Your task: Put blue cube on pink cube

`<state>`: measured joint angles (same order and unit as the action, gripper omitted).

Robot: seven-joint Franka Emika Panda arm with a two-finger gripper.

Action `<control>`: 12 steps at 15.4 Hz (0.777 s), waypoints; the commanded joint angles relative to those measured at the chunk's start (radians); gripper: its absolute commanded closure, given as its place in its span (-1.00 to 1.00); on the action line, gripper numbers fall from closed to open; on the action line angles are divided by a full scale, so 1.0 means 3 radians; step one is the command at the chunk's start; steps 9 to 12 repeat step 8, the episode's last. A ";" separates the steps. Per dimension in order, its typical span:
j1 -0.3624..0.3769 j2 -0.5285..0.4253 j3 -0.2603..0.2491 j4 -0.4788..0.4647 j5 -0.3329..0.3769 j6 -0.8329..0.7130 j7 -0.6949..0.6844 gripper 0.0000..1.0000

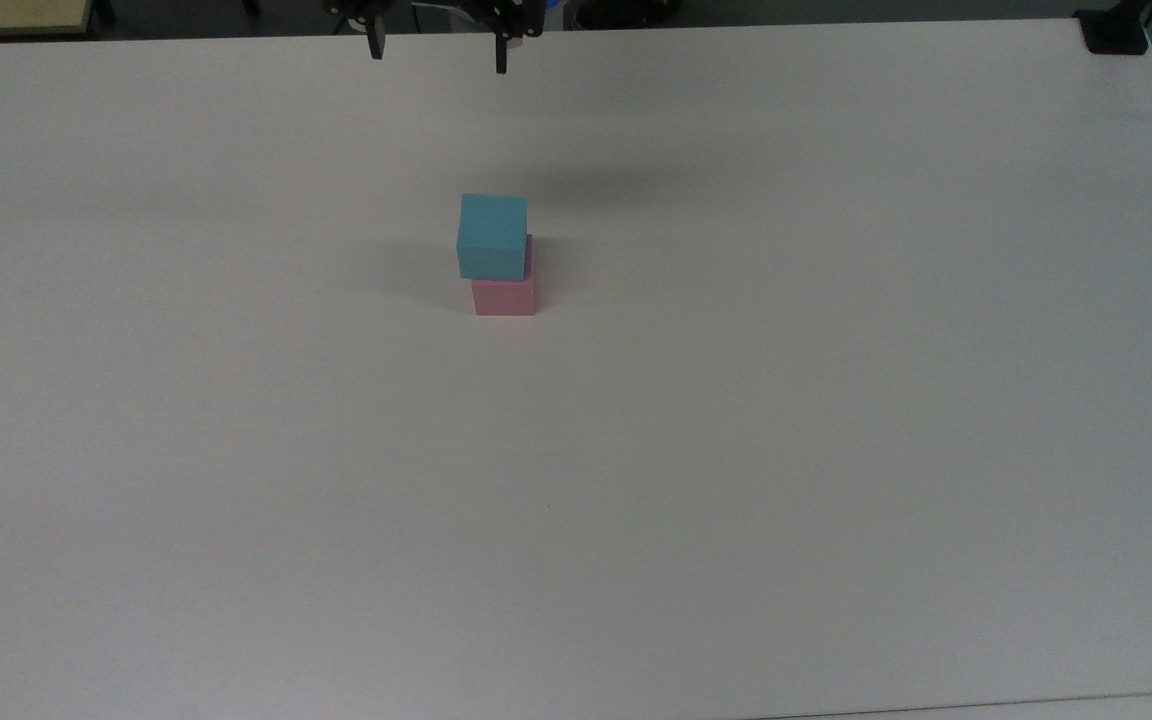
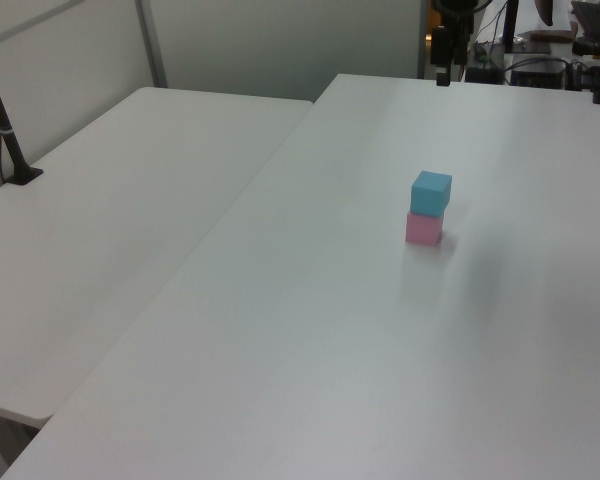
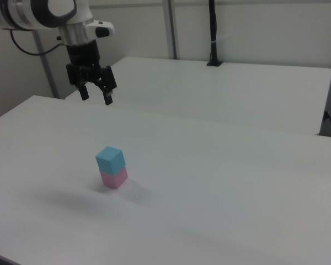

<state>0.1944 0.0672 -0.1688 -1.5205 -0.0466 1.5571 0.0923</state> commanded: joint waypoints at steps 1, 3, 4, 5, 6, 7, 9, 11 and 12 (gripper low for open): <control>-0.0152 -0.0009 0.0051 0.0011 0.0038 0.0015 -0.0001 -1.00; -0.0249 -0.0009 0.0178 0.0011 0.0028 0.0051 -0.0006 -1.00; -0.0325 -0.0009 0.0260 0.0011 0.0017 0.0051 -0.0006 -1.00; -0.0366 -0.0009 0.0317 0.0011 0.0012 0.0051 -0.0006 -1.00; -0.0372 -0.0009 0.0322 0.0011 0.0007 0.0041 -0.0006 -1.00; -0.0372 -0.0014 0.0322 0.0011 0.0012 0.0040 -0.0006 -1.00; -0.0367 -0.0014 0.0312 0.0011 0.0007 0.0040 -0.0001 -1.00; -0.0367 -0.0014 0.0312 0.0011 0.0007 0.0040 -0.0001 -1.00; -0.0367 -0.0014 0.0312 0.0011 0.0007 0.0040 -0.0001 -1.00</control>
